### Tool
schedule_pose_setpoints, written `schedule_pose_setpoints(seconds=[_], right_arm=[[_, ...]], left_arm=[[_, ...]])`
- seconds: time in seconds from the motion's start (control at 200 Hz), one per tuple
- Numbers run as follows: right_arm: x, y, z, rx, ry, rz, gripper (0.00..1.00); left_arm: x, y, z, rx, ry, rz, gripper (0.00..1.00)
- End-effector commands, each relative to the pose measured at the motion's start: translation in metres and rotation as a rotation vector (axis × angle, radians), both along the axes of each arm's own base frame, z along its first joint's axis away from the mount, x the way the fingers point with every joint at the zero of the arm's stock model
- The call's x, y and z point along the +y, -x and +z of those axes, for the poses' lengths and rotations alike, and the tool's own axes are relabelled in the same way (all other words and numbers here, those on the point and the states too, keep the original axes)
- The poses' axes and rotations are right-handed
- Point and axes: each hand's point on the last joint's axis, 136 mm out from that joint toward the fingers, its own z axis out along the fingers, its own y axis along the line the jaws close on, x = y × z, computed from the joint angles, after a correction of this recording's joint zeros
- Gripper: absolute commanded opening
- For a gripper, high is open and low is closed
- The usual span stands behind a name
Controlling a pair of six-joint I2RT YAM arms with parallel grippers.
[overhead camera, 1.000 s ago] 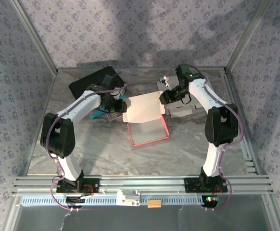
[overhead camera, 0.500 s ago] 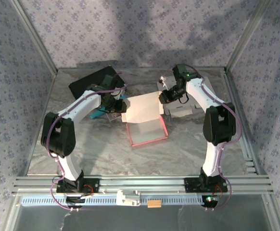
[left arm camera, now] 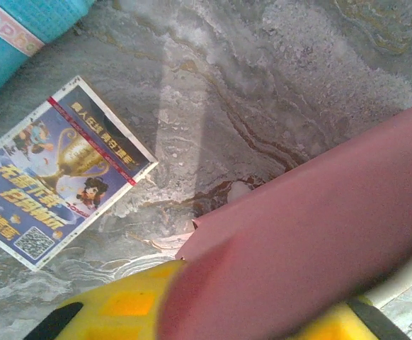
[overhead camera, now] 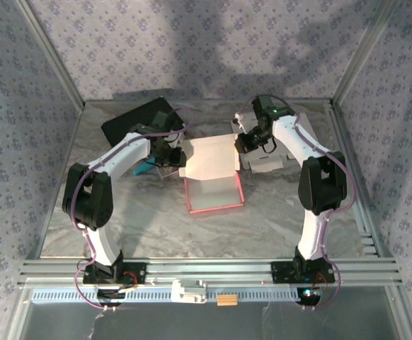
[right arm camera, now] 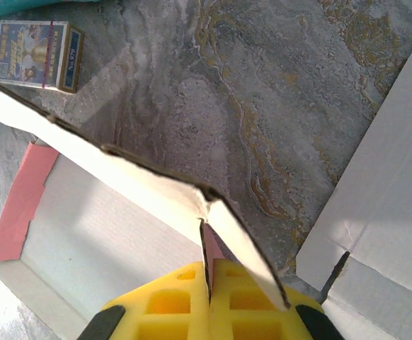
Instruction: Fold the paper box
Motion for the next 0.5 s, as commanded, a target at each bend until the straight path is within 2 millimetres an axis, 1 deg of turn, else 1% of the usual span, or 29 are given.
schedule_pose_setpoints(seconds=[0.0,0.11,0.24,0.275,0.32,0.38,0.46,0.495], right_arm=[[0.001,0.002,0.012,-0.045,0.002,0.022,0.00],[0.001,0.002,0.013,-0.044,0.004,0.023,0.00],[0.002,0.002,0.014,-0.044,-0.004,0.026,0.00],[0.002,0.002,0.013,-0.040,-0.003,0.027,0.00],[0.002,0.002,0.014,-0.041,-0.003,0.029,0.00],[0.002,0.002,0.014,-0.042,-0.005,0.031,0.00],[0.002,0.002,0.013,-0.035,-0.005,0.030,0.00],[0.002,0.002,0.012,-0.034,-0.005,0.030,0.00]], left_arm=[[0.004,-0.011,0.012,-0.041,-0.016,-0.020,0.30],[0.005,-0.014,0.018,-0.063,-0.008,-0.035,0.31],[0.005,-0.014,0.010,-0.034,-0.011,-0.055,0.30],[0.009,-0.016,0.008,-0.039,-0.040,-0.056,0.30],[0.019,-0.020,0.008,-0.055,-0.092,-0.042,0.31],[0.025,-0.026,0.015,-0.078,-0.075,-0.020,0.34],[0.025,-0.028,0.024,-0.095,-0.017,-0.028,0.35],[0.024,-0.027,0.025,-0.098,-0.010,-0.045,0.36]])
